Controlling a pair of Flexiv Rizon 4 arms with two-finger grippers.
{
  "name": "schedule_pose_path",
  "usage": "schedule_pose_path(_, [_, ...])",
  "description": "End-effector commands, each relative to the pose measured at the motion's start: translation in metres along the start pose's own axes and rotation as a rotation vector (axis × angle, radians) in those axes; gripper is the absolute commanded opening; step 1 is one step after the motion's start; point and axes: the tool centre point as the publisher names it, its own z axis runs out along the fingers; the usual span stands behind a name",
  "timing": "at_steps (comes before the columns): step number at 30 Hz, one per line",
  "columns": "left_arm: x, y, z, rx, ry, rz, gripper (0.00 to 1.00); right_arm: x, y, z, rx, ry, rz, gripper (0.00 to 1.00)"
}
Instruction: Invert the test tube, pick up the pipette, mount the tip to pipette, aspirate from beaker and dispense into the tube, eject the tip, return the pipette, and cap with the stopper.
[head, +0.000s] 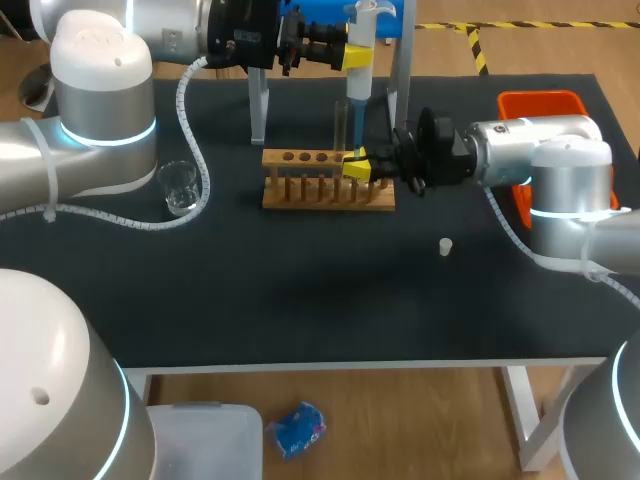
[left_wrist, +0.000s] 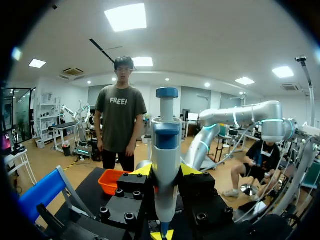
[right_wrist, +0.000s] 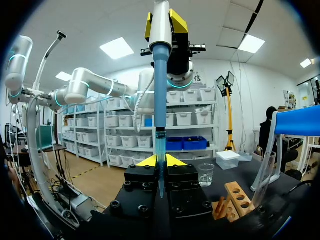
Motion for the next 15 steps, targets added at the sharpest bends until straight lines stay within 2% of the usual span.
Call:
schedule_pose_path(1, [0.0, 0.005, -0.001, -0.004, 0.006, -0.002, 0.0, 0.001, 0.012, 0.001, 0.001, -0.004, -0.006, 0.0])
schedule_pose_path(15, [0.0, 0.005, -0.001, -0.004, 0.006, -0.002, 0.0, 0.002, 0.035, 0.001, -0.011, -0.01, -0.047, 0.0])
